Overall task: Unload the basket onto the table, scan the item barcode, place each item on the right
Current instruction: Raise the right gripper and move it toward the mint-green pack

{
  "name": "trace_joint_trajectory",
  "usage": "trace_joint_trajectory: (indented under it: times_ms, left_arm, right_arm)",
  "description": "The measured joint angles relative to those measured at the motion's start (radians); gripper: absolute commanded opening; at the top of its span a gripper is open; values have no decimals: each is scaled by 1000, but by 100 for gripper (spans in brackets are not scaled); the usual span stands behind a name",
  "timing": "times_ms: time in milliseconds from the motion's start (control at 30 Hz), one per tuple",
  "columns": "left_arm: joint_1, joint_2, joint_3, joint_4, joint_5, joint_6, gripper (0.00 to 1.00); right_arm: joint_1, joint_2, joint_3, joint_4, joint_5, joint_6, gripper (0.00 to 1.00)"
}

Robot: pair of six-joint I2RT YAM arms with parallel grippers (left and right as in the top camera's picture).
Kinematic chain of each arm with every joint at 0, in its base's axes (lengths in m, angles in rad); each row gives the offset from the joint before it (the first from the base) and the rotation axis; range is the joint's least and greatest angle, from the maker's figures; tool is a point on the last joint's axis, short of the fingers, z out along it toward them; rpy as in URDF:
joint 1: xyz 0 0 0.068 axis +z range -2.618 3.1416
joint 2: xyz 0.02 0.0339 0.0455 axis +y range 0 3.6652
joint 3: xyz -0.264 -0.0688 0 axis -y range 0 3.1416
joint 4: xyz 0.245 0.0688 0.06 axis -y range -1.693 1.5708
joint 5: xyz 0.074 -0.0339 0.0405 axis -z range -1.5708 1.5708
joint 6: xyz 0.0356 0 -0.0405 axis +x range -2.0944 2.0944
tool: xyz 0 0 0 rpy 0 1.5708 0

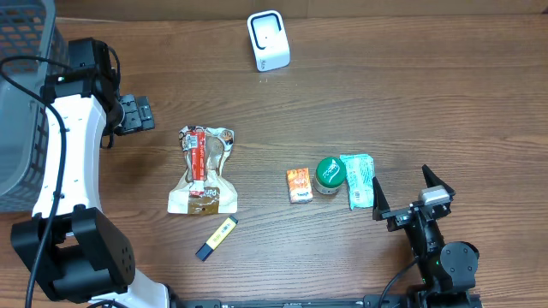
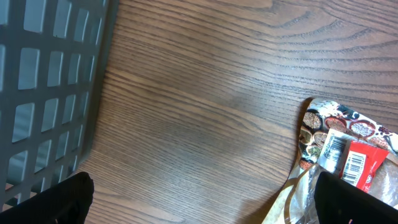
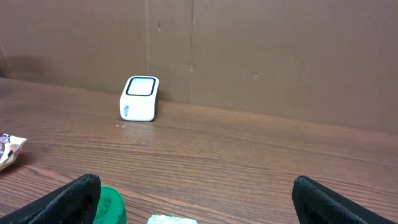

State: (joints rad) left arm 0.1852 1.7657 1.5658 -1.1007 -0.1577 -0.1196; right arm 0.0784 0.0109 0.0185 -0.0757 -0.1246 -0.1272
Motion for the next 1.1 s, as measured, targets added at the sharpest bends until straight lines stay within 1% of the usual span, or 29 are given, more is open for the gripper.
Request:
trace_joint_trajectory:
  times_ms: [400,600,700,767,900,1033,1100]
  left_arm:
    - [0,0,0,0,0,0,100]
    - [0,0,0,0,0,0,100]
    - [0,0,0,0,0,0,100]
    - [0,0,0,0,0,0,100]
    - [0,0,0,0,1,0,100]
    - [0,0,-1,0,1,0,100]
    - [0,0,-1,0,4,0,100]
  right_arm:
    - [0,0,0,0,-4,6,100]
    - [0,0,0,-9,-10,103,100]
    - [0,0,35,-77,-8,137,100]
    - [0,9,100,-115,-2,152,100]
    - [0,68,324,-222,9,163,100]
    - [0,208,599,-389,10,170,100]
    - [0,307,747,-514,11,173,100]
